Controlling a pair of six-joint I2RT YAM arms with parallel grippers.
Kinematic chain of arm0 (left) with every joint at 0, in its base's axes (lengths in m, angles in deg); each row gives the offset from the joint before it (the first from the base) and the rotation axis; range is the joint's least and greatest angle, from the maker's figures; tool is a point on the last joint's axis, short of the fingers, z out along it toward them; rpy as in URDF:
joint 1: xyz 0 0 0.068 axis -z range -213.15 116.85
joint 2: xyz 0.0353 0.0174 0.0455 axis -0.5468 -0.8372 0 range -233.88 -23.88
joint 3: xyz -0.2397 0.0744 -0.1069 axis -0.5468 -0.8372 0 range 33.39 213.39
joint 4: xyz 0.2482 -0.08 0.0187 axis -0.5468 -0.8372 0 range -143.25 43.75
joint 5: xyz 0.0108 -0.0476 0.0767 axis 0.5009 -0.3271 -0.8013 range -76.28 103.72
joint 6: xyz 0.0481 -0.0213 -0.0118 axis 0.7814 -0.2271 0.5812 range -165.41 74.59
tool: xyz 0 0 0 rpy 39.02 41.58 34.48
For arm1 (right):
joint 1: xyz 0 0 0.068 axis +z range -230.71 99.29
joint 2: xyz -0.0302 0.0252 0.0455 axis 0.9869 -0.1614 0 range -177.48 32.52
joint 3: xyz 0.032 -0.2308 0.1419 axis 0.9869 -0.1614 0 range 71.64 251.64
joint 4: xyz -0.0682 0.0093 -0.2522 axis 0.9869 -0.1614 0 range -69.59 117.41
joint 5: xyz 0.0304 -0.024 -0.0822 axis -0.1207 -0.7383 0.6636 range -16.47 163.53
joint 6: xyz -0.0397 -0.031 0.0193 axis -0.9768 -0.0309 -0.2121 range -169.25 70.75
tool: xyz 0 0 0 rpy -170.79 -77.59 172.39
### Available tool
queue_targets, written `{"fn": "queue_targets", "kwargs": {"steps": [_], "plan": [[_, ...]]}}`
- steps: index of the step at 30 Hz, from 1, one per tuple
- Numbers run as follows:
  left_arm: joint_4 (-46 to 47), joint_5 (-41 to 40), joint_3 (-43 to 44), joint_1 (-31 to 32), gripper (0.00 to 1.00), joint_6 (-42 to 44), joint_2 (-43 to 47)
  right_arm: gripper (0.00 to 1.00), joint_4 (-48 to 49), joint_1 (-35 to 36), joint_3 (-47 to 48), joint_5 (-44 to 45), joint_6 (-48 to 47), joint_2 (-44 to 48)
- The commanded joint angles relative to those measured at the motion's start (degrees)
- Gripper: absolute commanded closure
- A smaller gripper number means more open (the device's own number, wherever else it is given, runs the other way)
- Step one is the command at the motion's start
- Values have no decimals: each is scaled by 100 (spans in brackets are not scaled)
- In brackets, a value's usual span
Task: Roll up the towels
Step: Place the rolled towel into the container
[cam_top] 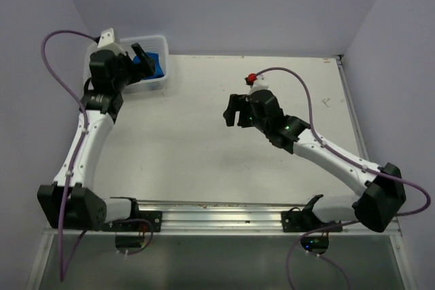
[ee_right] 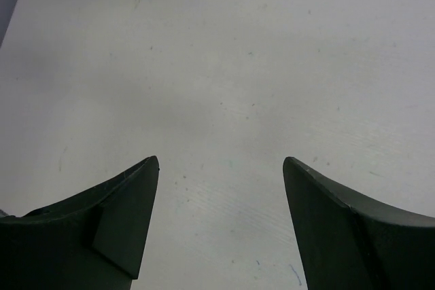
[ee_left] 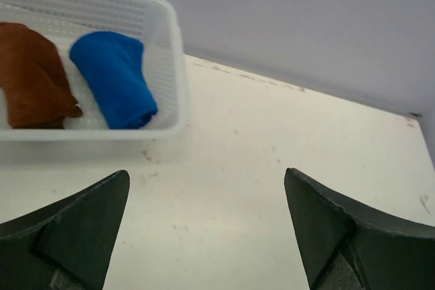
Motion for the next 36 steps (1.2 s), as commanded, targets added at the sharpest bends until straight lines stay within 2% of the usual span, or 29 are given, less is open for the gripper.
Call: {"fn": "queue_targets", "kwargs": {"steps": [1, 6, 10, 15, 21, 36], "plan": [[368, -75, -969, 441, 0, 86, 1173, 21, -1013, -101, 77, 433, -225, 637], [-238, -153, -1875, 618, 0, 464, 2597, 11, -1700, -163, -98, 951, -234, 1543], [-275, -198, -2517, 872, 0, 807, 3074, 7, -2114, -399, -265, 1145, -348, 2324], [-55, -30, -3396, 1031, 0, 868, 3522, 4, -2439, -971, -354, 1057, -392, 2634], [-3, -426, -3441, 1066, 0, 904, 3515, 1, -2553, -971, -371, 1224, -401, 2564], [77, -242, -3441, 1066, 0, 895, 3277, 1, -2220, -971, -538, 1497, -50, 2388]]}}
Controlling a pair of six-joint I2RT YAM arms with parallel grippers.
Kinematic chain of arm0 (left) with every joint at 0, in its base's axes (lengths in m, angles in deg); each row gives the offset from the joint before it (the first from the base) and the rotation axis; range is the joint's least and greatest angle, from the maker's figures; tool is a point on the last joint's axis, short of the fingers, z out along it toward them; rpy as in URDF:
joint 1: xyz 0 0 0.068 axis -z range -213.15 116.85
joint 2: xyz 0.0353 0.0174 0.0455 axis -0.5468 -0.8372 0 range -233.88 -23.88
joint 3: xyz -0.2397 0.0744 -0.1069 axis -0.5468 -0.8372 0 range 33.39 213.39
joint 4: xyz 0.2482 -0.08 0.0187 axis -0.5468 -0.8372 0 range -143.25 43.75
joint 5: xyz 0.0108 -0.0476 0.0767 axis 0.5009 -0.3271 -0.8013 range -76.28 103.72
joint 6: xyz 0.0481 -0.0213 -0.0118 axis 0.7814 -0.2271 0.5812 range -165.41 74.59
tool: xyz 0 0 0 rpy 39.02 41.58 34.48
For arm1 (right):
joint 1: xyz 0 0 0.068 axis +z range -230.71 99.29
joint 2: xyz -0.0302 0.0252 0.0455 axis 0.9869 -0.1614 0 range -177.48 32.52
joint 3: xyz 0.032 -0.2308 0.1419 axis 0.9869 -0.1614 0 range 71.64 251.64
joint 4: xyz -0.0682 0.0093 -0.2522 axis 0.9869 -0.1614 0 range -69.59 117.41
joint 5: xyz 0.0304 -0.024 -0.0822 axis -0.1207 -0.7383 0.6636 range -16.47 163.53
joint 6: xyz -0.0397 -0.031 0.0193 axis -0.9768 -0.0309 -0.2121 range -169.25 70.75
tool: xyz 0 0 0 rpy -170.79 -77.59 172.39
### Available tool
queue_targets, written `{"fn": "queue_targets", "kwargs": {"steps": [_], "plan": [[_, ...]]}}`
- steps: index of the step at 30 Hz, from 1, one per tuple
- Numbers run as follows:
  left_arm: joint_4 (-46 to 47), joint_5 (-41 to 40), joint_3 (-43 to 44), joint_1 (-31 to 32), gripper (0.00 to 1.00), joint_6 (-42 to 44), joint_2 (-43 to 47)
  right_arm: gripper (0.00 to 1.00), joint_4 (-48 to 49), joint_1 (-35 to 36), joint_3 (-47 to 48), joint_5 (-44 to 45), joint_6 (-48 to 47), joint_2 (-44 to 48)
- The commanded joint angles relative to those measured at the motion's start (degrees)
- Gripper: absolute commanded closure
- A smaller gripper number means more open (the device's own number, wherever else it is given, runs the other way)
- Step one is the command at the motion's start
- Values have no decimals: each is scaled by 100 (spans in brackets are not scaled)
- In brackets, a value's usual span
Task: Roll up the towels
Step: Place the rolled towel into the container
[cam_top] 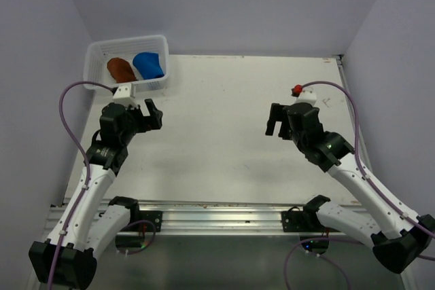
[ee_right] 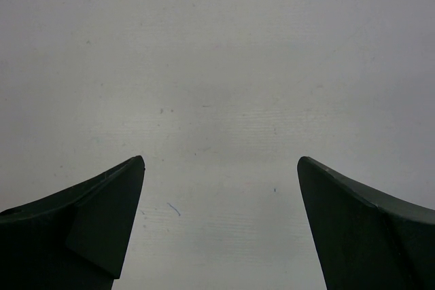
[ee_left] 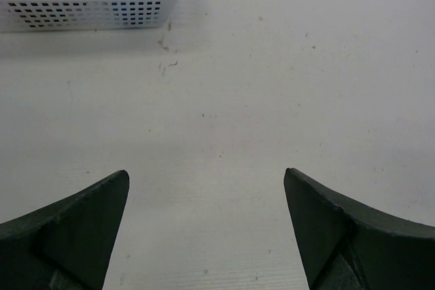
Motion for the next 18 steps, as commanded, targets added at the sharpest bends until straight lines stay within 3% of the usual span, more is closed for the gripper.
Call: {"fn": "queue_targets", "kwargs": {"steps": [1, 18], "plan": [[346, 5, 48, 26, 0, 141, 16, 1, 230, -3, 19, 177, 121, 14], [355, 5, 48, 26, 0, 106, -90, 1, 275, -3, -121, 413, 86, -179]]}}
